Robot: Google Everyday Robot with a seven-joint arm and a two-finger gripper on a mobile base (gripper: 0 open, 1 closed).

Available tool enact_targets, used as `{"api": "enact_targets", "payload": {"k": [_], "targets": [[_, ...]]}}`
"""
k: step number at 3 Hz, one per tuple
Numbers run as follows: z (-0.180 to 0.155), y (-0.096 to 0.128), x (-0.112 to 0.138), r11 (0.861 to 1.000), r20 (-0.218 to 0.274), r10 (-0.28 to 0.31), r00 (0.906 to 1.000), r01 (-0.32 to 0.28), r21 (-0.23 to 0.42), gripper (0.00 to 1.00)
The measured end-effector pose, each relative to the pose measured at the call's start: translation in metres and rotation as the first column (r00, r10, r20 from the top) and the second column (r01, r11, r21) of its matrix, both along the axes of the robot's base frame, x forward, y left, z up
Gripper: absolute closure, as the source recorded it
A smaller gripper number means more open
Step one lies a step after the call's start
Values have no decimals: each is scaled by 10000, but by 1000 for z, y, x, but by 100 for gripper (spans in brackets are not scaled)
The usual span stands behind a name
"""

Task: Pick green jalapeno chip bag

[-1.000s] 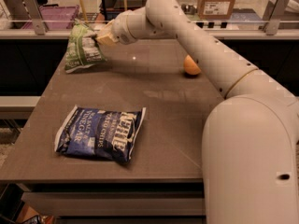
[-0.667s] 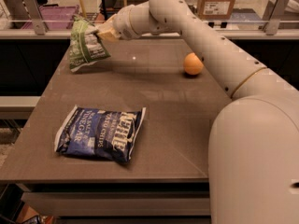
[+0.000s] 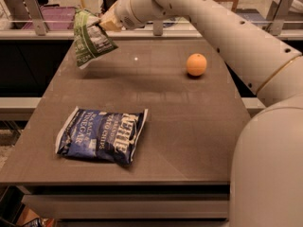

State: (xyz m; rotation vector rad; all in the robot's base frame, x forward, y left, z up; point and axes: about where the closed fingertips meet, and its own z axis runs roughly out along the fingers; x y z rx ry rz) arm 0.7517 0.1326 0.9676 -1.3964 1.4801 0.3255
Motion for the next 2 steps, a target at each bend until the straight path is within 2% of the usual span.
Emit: {"api": "enact_targets", "payload": {"k": [2], "targets": [[36, -25, -5, 9996, 366, -254, 9990, 250, 119, 100]]}}
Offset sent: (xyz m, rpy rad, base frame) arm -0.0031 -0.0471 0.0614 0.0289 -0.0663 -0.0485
